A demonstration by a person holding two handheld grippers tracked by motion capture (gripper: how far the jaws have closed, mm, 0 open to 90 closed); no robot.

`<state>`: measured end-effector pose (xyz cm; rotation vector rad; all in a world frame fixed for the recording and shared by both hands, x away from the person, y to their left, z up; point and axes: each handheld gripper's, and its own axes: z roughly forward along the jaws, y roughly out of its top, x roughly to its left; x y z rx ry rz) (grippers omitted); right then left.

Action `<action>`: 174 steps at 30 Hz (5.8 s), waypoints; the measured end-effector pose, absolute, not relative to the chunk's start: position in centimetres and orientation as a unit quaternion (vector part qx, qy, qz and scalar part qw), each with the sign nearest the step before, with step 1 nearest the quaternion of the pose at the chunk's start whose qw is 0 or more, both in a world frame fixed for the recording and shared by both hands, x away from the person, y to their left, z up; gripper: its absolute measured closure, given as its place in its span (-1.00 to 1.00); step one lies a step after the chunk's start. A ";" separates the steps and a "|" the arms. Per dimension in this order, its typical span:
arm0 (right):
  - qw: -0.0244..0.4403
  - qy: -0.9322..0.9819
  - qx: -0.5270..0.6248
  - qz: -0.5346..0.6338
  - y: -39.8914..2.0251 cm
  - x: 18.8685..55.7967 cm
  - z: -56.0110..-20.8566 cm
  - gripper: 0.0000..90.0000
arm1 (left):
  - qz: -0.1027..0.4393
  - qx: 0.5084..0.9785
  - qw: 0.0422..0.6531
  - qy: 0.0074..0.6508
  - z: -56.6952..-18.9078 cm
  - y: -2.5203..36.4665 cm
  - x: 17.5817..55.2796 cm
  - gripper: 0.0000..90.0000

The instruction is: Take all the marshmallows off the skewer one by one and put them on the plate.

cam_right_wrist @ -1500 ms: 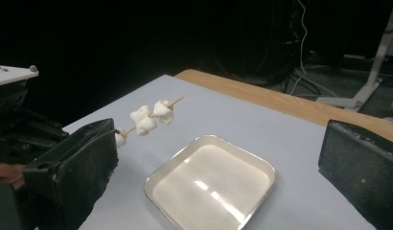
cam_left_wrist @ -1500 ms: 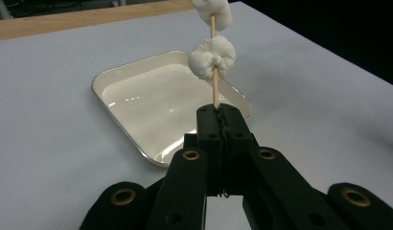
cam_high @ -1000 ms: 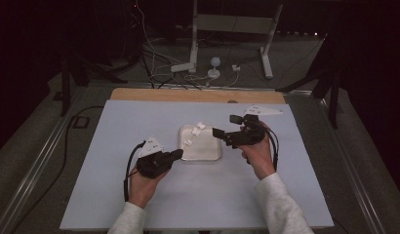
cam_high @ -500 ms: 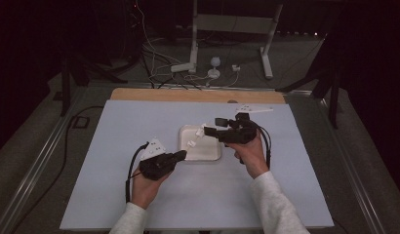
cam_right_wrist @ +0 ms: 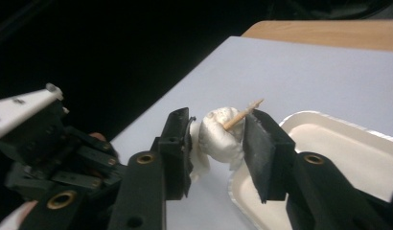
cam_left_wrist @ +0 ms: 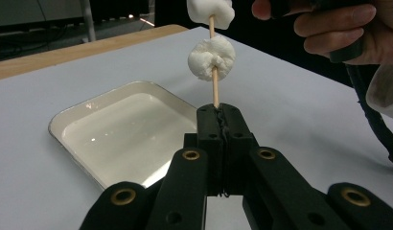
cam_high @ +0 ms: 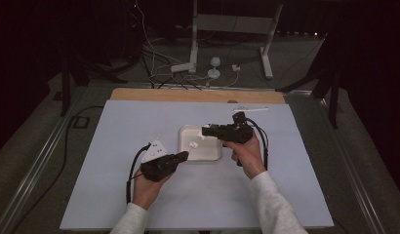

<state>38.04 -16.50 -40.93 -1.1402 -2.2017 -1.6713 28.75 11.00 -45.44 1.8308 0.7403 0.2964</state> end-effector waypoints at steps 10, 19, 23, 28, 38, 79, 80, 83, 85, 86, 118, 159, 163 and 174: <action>0.113 -0.723 -0.387 -0.562 -16.6 38.0 -40.8 0.70 | 0.127 0.775 0.542 0.299 -45.8 11.1 28.9 1.00; 0.069 -0.699 -0.410 -0.582 -17.5 38.0 -40.1 0.75 | 0.128 0.778 0.538 0.299 -46.2 11.7 28.8 1.00; 0.046 -0.698 -0.412 -0.584 -17.8 37.8 -39.7 0.78 | 0.139 0.791 0.517 0.296 -46.3 11.5 28.7 1.00; 0.024 -0.669 -0.420 -0.613 -20.1 38.0 -38.6 0.78 | 0.133 0.782 0.518 0.320 -46.7 12.4 28.9 1.00; -0.003 -0.718 -0.416 -0.559 -19.7 37.8 -39.9 0.75 | 0.141 0.769 0.520 0.344 -46.4 12.9 29.2 1.00; -0.024 -0.778 -0.426 -0.462 -15.1 38.5 -46.0 -0.60 | 0.143 0.763 0.509 0.371 -47.0 13.2 29.6 1.00; -0.020 -0.776 -0.421 -0.469 -15.2 38.3 -45.7 -0.64 | 0.142 0.763 0.510 0.371 -47.0 13.2 29.6 1.00; -0.004 -0.768 -0.412 -0.491 -15.6 38.0 -45.0 -0.66 | 0.137 0.762 0.512 0.371 -47.1 13.2 29.6 1.00; 0.002 -0.764 -0.406 -0.501 -15.8 37.8 -44.6 -0.67 | 0.136 0.763 0.513 0.370 -47.1 13.1 29.6 1.00; 0.004 -0.763 -0.403 -0.505 -15.8 37.7 -44.4 -0.68 | 0.135 0.763 0.513 0.369 -47.1 13.1 29.6 1.00; 0.099 -0.750 -0.381 -0.532 -13.3 38.0 -44.2 0.57 | 0.101 0.759 0.541 0.347 -47.9 12.1 29.6 1.00; 0.022 -0.731 -0.396 -0.555 -16.1 38.3 -40.5 0.78 | 0.126 0.784 0.521 0.314 -48.2 12.2 29.5 1.00; 0.014 -0.712 -0.410 -0.570 -17.1 38.4 -40.0 0.78 | 0.130 0.786 0.509 0.326 -48.6 12.8 29.7 1.00; -0.013 -0.747 -0.396 -0.533 -17.1 38.0 -40.6 0.75 | 0.125 0.764 0.530 0.346 -48.5 13.5 29.9 1.00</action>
